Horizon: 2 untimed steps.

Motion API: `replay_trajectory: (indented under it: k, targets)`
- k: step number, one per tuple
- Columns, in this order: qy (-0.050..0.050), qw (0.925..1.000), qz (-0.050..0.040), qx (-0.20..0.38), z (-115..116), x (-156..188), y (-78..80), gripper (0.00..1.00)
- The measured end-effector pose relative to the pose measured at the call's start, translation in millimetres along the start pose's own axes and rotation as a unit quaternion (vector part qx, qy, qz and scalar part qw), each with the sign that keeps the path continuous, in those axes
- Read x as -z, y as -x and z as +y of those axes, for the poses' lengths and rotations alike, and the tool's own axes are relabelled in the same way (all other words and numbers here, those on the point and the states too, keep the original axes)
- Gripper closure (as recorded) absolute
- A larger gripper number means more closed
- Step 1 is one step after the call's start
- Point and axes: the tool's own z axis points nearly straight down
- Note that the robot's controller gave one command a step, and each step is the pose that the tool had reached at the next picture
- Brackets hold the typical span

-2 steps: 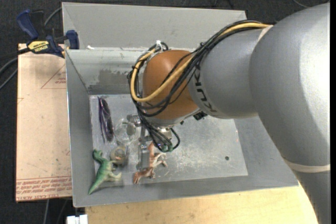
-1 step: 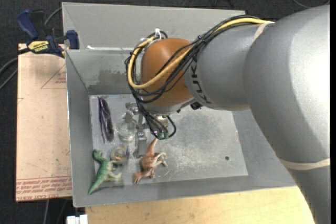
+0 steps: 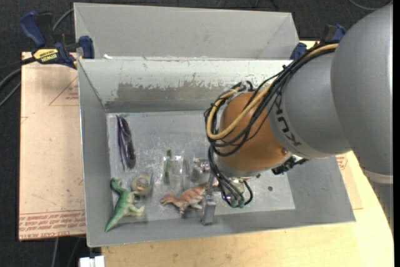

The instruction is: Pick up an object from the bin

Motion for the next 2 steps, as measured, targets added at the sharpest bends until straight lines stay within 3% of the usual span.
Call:
replay_trajectory:
  k: [1,2]
  targets:
    - [0.001,0.9795,-0.0075,0.201,45.9,2.0,19.7,1.0]
    - [0.001,0.9795,-0.0073,0.202,45.8,1.9,19.7,1.0]
